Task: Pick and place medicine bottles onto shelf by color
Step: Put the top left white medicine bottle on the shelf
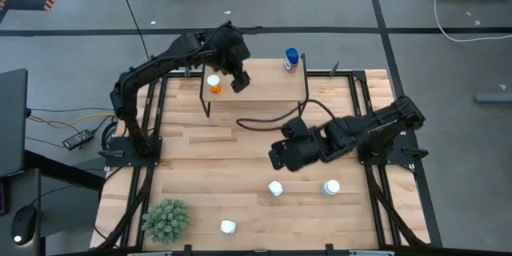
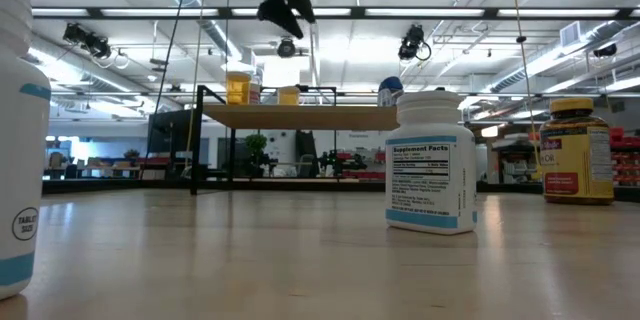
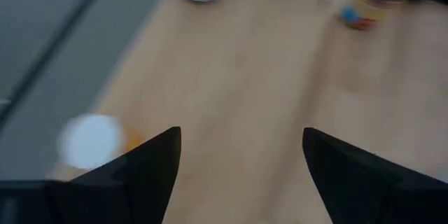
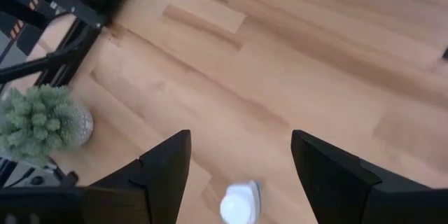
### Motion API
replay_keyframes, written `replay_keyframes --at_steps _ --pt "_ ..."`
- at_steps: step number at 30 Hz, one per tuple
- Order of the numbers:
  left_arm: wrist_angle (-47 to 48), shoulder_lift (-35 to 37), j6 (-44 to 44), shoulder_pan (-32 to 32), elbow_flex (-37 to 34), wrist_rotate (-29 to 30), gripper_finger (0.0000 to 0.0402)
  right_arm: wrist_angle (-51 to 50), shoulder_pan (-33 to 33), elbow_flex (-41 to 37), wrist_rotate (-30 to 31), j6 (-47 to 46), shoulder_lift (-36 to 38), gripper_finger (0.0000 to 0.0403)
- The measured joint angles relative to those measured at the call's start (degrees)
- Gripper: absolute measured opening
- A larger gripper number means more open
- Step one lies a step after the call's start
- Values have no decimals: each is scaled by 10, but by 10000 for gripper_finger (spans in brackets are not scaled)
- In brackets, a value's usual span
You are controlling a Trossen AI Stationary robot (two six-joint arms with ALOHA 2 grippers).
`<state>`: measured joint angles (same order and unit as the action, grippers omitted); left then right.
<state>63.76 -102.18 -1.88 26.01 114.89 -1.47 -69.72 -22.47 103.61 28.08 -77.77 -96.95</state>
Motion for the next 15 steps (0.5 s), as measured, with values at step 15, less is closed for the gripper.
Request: replay_keyframes --at_steps 15 --pt "-30 91 176 -176 1 -28 246 28 -164 -102 10 -172 -1 255"
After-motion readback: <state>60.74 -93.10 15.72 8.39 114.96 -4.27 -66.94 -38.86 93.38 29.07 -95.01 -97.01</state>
